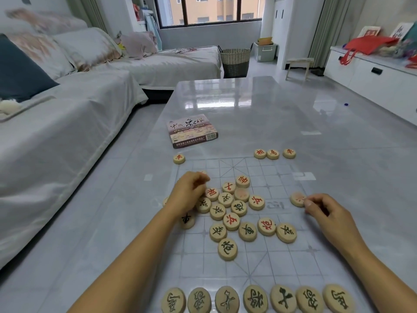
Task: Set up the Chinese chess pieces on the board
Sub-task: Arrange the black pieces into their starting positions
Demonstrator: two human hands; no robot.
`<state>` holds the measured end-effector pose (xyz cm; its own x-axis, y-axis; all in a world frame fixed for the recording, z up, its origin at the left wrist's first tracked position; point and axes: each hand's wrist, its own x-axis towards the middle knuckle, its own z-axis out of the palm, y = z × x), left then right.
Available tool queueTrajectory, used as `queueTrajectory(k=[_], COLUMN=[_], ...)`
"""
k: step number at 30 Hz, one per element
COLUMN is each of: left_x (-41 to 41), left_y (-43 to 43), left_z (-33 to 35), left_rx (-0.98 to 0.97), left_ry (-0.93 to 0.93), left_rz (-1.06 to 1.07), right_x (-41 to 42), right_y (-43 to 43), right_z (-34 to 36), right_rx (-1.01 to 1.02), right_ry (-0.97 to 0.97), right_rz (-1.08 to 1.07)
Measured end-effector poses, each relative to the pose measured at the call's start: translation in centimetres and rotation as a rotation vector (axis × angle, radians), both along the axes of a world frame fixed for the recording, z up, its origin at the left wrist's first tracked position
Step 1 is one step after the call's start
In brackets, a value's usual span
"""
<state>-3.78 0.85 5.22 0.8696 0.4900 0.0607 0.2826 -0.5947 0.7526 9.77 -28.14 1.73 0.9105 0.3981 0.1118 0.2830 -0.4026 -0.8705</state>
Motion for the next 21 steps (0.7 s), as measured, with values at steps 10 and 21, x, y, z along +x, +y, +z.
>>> queueTrajectory(k=[10,21], left_x=[3.8,-5.7], left_y=[-3.5,-2.1], left_z=[0.7,2.9], left_rx=[0.426,0.074], left_ry=[0.428,0.004], left_rz=[-0.207,-0.016], right_x=[0.3,-0.2], right_y=[0.0,-0.1], right_z=[-0.2,0.3], right_rx=[-0.010,0.040], right_ry=[-0.016,0.025], right_rz=[0.005,-0.014])
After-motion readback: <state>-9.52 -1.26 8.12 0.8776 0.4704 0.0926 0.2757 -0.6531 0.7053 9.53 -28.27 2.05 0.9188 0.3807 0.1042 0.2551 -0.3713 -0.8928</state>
